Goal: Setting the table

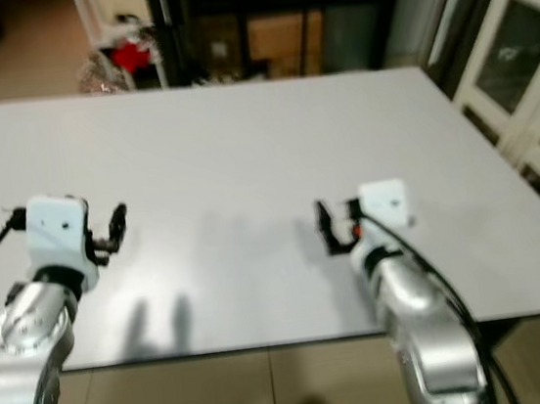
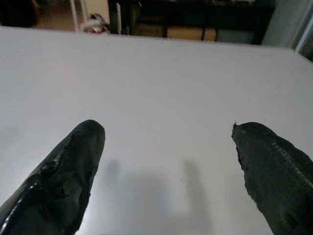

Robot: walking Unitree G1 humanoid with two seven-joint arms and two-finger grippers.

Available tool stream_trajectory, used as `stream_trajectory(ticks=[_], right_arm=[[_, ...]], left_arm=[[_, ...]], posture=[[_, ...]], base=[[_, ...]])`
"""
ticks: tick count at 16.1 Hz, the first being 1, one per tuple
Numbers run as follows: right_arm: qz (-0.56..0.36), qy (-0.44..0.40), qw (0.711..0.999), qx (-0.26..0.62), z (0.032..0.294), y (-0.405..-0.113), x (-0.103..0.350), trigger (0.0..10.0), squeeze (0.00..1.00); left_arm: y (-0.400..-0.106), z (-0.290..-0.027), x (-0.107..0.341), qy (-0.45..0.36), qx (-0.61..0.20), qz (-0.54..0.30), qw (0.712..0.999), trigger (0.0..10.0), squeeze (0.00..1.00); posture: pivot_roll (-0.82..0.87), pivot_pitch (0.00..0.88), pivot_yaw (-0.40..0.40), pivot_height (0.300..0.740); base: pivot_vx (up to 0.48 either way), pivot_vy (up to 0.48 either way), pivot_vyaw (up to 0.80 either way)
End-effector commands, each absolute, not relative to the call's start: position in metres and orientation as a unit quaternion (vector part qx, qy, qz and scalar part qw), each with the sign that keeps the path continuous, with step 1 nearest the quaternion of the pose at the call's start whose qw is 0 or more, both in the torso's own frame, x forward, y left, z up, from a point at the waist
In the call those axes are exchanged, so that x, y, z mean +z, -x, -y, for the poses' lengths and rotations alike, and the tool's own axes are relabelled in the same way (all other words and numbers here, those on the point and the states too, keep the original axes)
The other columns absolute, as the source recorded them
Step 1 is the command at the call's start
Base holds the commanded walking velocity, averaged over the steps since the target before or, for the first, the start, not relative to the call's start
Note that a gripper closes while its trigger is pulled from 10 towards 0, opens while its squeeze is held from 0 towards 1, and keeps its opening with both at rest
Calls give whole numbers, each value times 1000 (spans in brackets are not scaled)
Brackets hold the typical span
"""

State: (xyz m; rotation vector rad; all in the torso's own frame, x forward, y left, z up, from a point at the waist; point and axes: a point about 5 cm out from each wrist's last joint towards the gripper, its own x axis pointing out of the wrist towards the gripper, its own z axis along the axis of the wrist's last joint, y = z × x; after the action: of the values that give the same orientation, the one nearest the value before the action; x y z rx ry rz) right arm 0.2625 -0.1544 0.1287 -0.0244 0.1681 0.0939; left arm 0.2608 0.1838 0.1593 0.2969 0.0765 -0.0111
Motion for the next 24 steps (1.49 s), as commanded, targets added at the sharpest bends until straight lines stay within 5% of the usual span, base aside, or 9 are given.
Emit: stream_trajectory(ticks=[1,11,24], right_arm=[[-73,17,996,42,158,-264,135,10000,1000],[-74,15,996,44,156,-263,133,10000,1000],[-70,12,995,64,148,-268,131,10000,1000]], left_arm=[[-260,-183,161,-148,-9,-35,988,10000,0],[-254,-185,158,-151,-9,-45,988,10000,0],[-252,-184,157,-151,-6,-47,987,10000,0]], posture=[[96,0,-2,740],[101,0,-1,740],[119,0,-9,740]], base=[[0,364,800],[0,366,160],[0,367,781]])
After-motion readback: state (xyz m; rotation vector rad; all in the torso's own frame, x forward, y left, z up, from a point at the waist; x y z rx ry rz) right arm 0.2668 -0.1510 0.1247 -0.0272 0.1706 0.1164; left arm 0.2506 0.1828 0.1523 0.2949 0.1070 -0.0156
